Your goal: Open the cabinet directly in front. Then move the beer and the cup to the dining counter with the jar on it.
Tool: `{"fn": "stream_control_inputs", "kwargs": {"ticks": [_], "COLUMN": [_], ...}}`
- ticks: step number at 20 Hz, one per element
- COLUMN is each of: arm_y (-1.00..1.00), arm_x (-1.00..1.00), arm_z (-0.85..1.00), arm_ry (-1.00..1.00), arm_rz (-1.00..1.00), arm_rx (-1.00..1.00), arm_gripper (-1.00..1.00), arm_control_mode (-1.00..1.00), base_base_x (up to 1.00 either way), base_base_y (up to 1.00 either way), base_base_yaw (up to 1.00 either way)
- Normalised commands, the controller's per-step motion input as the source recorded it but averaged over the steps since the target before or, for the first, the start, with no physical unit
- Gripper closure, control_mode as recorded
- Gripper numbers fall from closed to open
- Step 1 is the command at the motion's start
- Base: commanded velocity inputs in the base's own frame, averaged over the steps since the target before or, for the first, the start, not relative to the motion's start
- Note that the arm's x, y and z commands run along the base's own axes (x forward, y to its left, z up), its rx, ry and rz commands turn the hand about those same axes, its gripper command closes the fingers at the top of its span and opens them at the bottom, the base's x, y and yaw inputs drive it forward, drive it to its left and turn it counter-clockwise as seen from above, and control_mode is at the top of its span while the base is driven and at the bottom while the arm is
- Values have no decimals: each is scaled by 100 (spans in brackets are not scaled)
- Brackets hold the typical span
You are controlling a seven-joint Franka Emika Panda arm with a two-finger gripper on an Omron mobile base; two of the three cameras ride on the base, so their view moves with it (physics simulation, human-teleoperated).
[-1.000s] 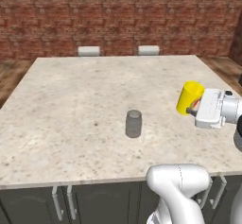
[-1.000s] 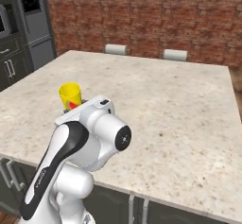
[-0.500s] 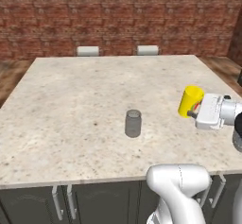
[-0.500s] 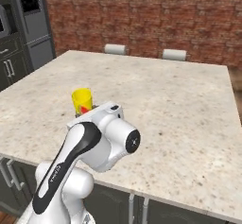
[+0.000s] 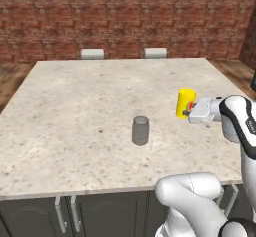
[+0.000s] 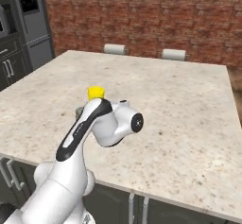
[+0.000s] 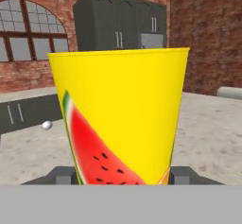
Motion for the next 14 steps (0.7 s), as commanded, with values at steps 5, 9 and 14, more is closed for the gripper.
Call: {"fn": "stream_control_inputs", "kwargs": {"ticks": [5,9,14], "arm_y": [-9,-27,-81], "arm_x": [88,44,-4], "arm_z": [-54,-52,-72], "arm_ry": [15,4,-4], "arm_rz": [7,10,12], "arm_rx": [0,0,2], "arm_gripper": [100,100,100], "arm_control_mode": [-100,-100,-100], "base_base_x": [0,0,0], "base_base_y": [0,0,0], "base_base_yaw": [0,0,0]}}
